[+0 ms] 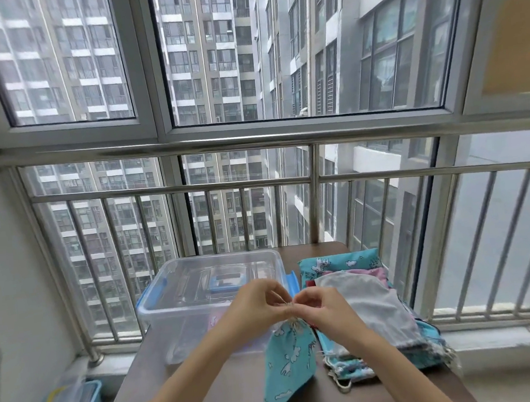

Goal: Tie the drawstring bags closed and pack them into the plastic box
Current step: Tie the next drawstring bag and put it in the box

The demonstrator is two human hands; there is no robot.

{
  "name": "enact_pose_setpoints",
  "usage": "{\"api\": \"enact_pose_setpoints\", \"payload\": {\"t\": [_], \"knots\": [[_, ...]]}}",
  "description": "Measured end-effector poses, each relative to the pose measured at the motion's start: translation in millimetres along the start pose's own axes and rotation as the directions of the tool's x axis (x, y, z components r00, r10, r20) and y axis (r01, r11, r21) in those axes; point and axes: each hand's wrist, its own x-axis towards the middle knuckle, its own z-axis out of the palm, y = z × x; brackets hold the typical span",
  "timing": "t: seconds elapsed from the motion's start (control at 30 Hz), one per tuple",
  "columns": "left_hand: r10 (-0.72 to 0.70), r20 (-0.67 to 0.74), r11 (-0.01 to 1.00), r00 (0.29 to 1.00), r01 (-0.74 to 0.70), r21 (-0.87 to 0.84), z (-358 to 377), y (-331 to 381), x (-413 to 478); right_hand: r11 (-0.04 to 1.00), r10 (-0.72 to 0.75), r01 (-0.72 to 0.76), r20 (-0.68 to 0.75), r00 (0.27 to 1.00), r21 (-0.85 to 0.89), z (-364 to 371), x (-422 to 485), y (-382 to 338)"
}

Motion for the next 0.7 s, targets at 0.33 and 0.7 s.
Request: {"api": "enact_pose_setpoints", "payload": {"t": [0.33,0.7], "knots": [[-0.062,-0.054,0.997,0.997,0.06,-0.044,3,-13,5,0.921,0.122,-0.126,0.035,0.992,0.369,-2,-3,-2],[-0.123,-0.035,0.966,0.992,0.112,-0.235,9,-13,6,0.949,0.073,-0.056,-0.043,0.996,0.311,6,3,7]]}}
